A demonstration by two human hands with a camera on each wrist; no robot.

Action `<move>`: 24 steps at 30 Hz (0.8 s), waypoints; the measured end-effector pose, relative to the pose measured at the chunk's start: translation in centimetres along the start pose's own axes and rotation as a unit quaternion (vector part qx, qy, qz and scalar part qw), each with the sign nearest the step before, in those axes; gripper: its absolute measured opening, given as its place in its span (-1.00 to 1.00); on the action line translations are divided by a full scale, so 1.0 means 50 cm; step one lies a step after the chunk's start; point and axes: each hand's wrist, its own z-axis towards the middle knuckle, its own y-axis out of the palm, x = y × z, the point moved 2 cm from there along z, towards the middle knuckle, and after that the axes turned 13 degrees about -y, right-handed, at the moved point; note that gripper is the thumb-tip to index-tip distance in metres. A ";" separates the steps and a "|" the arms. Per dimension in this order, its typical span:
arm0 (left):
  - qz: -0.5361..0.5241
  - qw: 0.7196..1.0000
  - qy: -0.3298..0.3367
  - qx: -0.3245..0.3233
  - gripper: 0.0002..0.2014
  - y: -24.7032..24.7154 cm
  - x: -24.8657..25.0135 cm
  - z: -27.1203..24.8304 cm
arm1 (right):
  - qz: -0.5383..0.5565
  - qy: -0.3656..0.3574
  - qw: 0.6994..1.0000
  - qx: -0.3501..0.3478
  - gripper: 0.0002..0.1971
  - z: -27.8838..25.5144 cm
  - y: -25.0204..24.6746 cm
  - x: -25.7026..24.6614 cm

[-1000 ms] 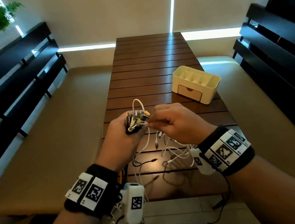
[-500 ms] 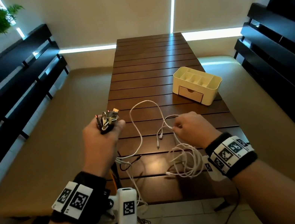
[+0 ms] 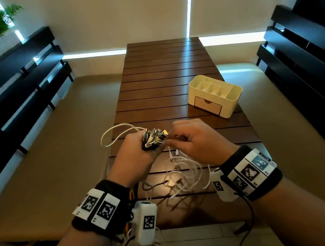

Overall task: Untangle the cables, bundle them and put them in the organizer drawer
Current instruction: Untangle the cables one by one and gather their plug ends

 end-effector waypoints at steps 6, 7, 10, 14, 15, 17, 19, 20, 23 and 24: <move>0.010 0.995 -0.012 0.094 -0.89 -0.019 0.012 0.005 | 0.054 0.114 0.992 -0.016 -0.84 -0.030 0.015 0.036; -0.021 0.992 -0.023 0.119 -0.87 -0.030 0.008 0.008 | 0.058 0.144 0.988 -0.019 -0.82 -0.042 0.023 0.048; -0.130 0.976 -0.053 0.167 -0.81 -0.082 -0.018 0.013 | 0.065 0.206 0.976 -0.015 -0.81 -0.079 0.044 0.085; -0.122 0.970 -0.123 0.170 -0.88 -0.101 -0.052 0.015 | 0.097 0.225 0.968 0.061 -0.81 -0.076 0.032 0.095; -0.103 0.971 -0.133 0.170 -0.90 -0.098 -0.058 0.017 | 0.091 0.218 0.969 0.071 -0.82 -0.065 0.026 0.093; -0.086 0.972 -0.133 0.172 -0.88 -0.087 -0.057 0.014 | 0.049 0.189 0.979 0.060 -0.85 -0.044 0.018 0.089; -0.090 0.976 -0.109 0.165 -0.79 -0.071 -0.041 0.004 | 0.003 0.157 0.987 0.030 -0.86 -0.030 0.017 0.085; -0.091 0.979 -0.094 0.159 -0.76 -0.062 -0.033 0.002 | -0.008 0.139 0.990 0.022 -0.87 -0.025 0.017 0.082; -0.050 0.991 -0.052 0.110 -0.79 -0.030 -0.014 0.000 | 0.001 0.079 0.996 0.032 -0.90 -0.006 0.020 0.057; -0.033 0.994 -0.045 0.093 -0.83 -0.021 -0.008 0.001 | 0.009 0.061 0.997 0.037 -0.91 0.002 0.021 0.045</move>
